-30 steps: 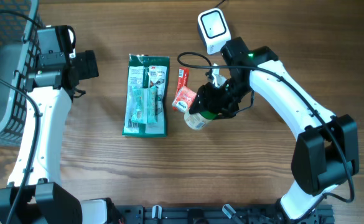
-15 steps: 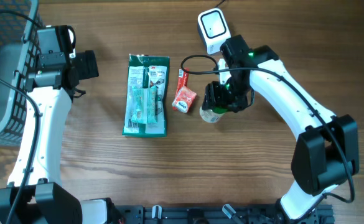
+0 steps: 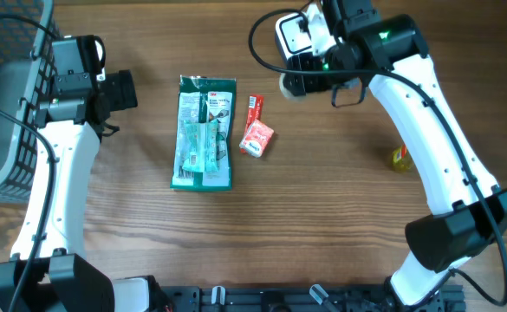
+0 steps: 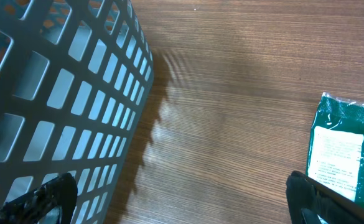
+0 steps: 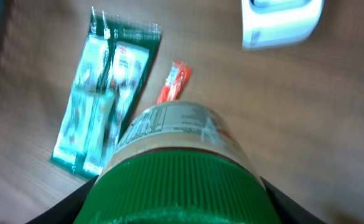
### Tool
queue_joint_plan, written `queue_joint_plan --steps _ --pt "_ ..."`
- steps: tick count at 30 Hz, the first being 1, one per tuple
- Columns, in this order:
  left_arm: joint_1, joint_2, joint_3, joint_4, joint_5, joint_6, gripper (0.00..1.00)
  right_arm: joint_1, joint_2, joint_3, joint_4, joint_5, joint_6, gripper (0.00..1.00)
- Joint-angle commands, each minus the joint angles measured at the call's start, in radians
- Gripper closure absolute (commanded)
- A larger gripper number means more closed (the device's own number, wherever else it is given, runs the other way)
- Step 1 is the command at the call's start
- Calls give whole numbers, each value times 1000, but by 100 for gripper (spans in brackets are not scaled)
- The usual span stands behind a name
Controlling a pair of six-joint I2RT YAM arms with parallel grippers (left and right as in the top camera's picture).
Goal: Scan the item barcode
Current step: 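Lift the green jar with the right gripper up to the scanner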
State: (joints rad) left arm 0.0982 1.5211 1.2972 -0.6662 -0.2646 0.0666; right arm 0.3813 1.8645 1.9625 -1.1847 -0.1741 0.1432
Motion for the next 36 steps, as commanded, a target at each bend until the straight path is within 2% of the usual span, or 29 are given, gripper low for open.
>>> queue_joint_plan --steps 1,6,9,12,18,23,27,31,36 --pt "0 -1 2 2 -2 8 0 -4 60 21 119 94 -39 64" --pt "0 -1 2 2 -2 8 0 -4 144 21 348 197 -40 63" --pt "0 -1 2 2 -2 8 0 -4 218 21 493 246 -104 63" --pt "0 -1 2 2 -2 8 0 -4 290 21 626 282 -144 70" --pt "0 -1 2 2 -2 8 0 -9 390 20 844 410 -143 69" --pt "0 -1 2 2 -2 8 0 -29 422 19 930 409 -140 69" --pt "0 -1 2 2 -2 8 0 -45 437 19 943 391 -141 71" --pt "0 -1 2 2 -2 8 0 -67 442 9 964 280 -143 72" --pt "0 -1 2 2 -2 8 0 -70 443 8 964 277 -143 72"
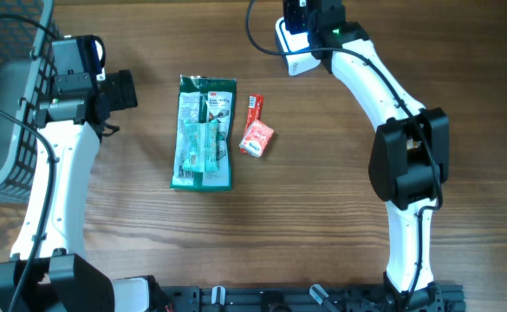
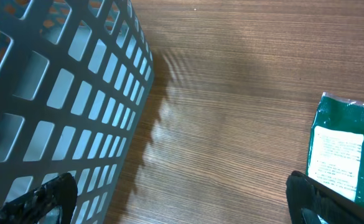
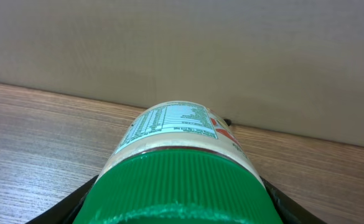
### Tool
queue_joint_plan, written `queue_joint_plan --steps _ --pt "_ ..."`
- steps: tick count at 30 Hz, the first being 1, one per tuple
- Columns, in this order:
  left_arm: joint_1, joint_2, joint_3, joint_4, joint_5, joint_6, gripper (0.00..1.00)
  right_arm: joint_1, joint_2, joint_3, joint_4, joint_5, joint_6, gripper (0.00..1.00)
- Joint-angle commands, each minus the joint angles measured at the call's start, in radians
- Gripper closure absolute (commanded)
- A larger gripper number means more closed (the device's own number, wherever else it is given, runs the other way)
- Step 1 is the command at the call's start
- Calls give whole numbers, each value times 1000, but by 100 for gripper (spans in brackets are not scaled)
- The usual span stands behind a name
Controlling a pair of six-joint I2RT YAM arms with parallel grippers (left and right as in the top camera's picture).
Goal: Scan the item barcode
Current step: 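Lift the green jar with the right gripper up to the scanner, then carry the jar right and set it down, opening the right gripper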
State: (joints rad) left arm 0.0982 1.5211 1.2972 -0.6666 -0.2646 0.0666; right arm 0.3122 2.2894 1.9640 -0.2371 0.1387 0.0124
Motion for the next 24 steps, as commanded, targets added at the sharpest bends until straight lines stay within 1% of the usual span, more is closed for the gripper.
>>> queue_joint_plan --steps 1,4,6,8,9,11,13,14,16,17,19,21,23,24 --pt "0 -1 2 3 -2 8 0 -1 19 7 15 -37 -12 72" --pt "0 -1 2 3 -2 8 0 -1 18 7 15 -34 -13 72" --pt "0 -1 2 3 -2 8 0 -1 -3 7 9 -21 -18 68" --pt "0 -1 2 3 -2 8 0 -1 -43 7 -17 -7 -32 68" --pt "0 -1 2 3 -2 8 0 -3 -231 7 -228 -5 -32 70" --pt "0 -1 2 3 -2 8 0 -5 -311 7 -397 -5 -29 70" --pt "0 -1 2 3 -2 8 0 -5 -355 7 -553 -5 -5 72" --pt "0 -1 2 3 -2 8 1 -5 -370 7 -661 -5 16 72" --pt "0 -1 2 3 -2 8 0 -5 -372 7 -838 -10 51 67" --pt "0 -1 2 3 -2 8 0 -6 -365 5 -952 -9 70 67" --pt "0 -1 2 3 -2 8 0 -7 -362 -50 -1088 -9 89 67" --pt "0 -1 2 3 -2 8 0 -7 -362 -136 -1109 -9 118 65" --pt "0 -1 2 3 -2 8 0 -7 -362 -280 -1053 -9 129 63" --pt "0 -1 2 3 -2 8 0 -7 -362 -325 -1029 -9 130 63"
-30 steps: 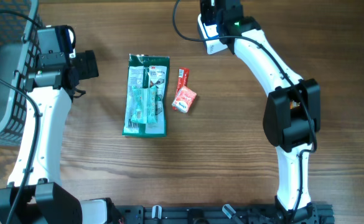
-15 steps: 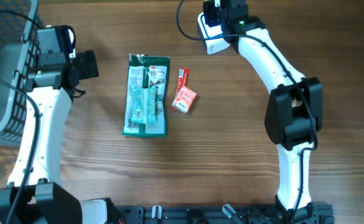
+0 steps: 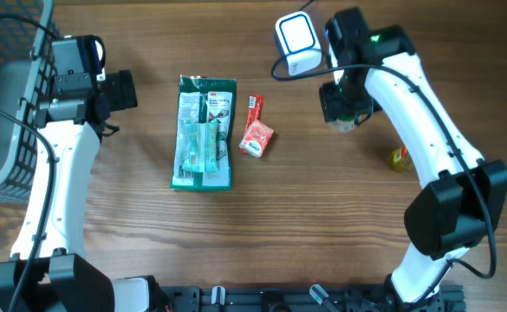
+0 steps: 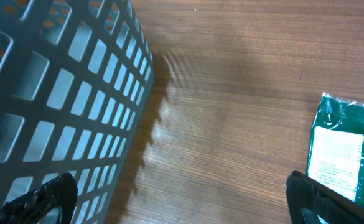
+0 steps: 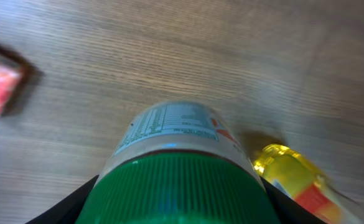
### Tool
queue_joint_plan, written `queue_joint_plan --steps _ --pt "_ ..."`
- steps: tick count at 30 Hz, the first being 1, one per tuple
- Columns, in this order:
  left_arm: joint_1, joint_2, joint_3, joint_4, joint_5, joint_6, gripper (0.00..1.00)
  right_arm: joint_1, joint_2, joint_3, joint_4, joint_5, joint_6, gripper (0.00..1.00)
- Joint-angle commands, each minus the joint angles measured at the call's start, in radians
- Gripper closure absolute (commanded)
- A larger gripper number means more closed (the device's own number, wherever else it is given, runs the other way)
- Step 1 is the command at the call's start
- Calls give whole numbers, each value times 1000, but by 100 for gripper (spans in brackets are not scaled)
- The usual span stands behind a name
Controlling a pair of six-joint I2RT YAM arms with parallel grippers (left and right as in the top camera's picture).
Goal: Scan the item barcode
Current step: 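Carry the jar right and set it down, opening the right gripper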
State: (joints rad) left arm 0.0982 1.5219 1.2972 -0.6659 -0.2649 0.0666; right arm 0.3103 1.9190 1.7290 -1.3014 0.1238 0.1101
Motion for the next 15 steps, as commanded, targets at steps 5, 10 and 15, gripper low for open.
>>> queue_joint_plan --steps 5,10,15 --pt "0 -2 2 2 -2 8 0 -5 8 -295 162 10 103 59" --pt "0 -2 2 2 -1 8 0 -5 8 -372 228 10 140 3" --pt "0 -2 2 2 -2 8 0 -5 -28 -274 204 18 125 0"
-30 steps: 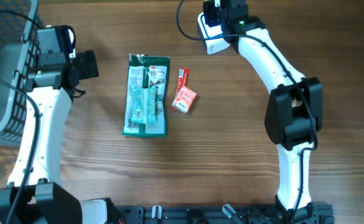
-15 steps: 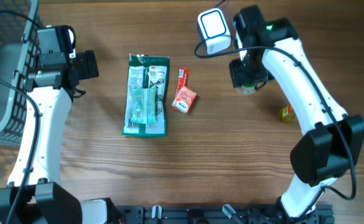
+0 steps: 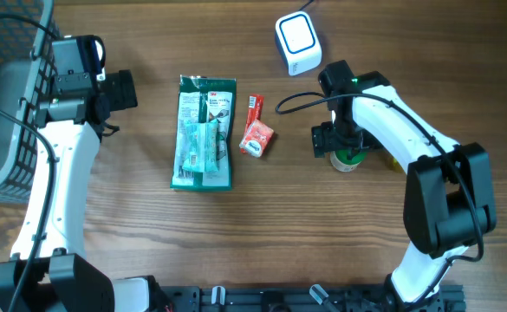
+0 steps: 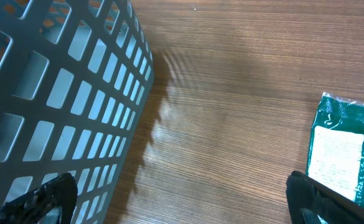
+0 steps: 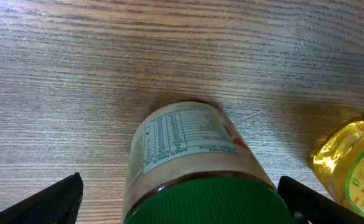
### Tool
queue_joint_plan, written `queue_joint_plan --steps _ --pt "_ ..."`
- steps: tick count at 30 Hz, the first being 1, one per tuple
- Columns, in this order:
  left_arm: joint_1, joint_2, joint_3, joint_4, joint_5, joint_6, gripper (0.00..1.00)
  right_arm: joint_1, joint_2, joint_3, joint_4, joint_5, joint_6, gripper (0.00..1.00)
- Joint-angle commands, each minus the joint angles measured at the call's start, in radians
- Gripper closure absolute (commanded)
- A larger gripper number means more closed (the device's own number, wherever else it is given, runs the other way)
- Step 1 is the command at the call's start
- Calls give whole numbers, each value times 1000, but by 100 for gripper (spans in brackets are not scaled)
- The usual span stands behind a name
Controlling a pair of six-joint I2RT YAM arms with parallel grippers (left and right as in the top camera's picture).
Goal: Scan the item barcode
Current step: 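Carry the jar right and set it down, opening the right gripper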
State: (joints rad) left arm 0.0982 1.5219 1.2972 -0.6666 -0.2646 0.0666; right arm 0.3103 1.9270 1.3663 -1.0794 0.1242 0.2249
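A jar with a green lid (image 5: pixel 182 143) and a white nutrition label stands upright on the wood table (image 3: pixel 348 160). My right gripper (image 5: pixel 180 202) is open around it, its fingers (image 5: pixel 57 199) spread wide and clear of the jar's sides. The white barcode scanner (image 3: pixel 297 41) sits at the table's back edge, behind the jar. My left gripper (image 4: pixel 178 199) is open over bare wood at the left, holding nothing, with a green package (image 4: pixel 346 152) by its right finger.
A yellow bottle (image 5: pixel 350 158) lies just right of the jar. A green package (image 3: pixel 204 132) and two red packets (image 3: pixel 255 130) lie mid-table. A grey mesh basket (image 4: pixel 45 93) stands at the far left.
The right gripper was shut on the jar, held above the table. Now the jar stands on the wood beside the yellow bottle and the fingers have opened off it. The left arm is unchanged.
The right gripper held the jar just left of the scanner, then up at the scanner by the table's back edge. It then had the jar further forward, right of the red packets. Now the jar stands on the table, released. The left arm never moved.
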Motion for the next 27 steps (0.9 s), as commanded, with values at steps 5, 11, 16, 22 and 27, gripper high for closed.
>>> queue_joint_plan --steps 5,11,16,22,27 --pt "0 -2 2 3 -2 8 0 1 -69 253 -40 -103 18 23" --pt "0 -2 2 3 -2 8 0 10 -68 175 13 -310 48 94" --pt "0 -2 2 3 -2 8 0 19 -68 29 105 -307 246 96" --pt "0 -2 2 3 -2 8 0 19 -68 -36 117 -139 250 96" --pt "0 -2 2 3 -2 8 0 19 -68 -36 22 88 329 96"
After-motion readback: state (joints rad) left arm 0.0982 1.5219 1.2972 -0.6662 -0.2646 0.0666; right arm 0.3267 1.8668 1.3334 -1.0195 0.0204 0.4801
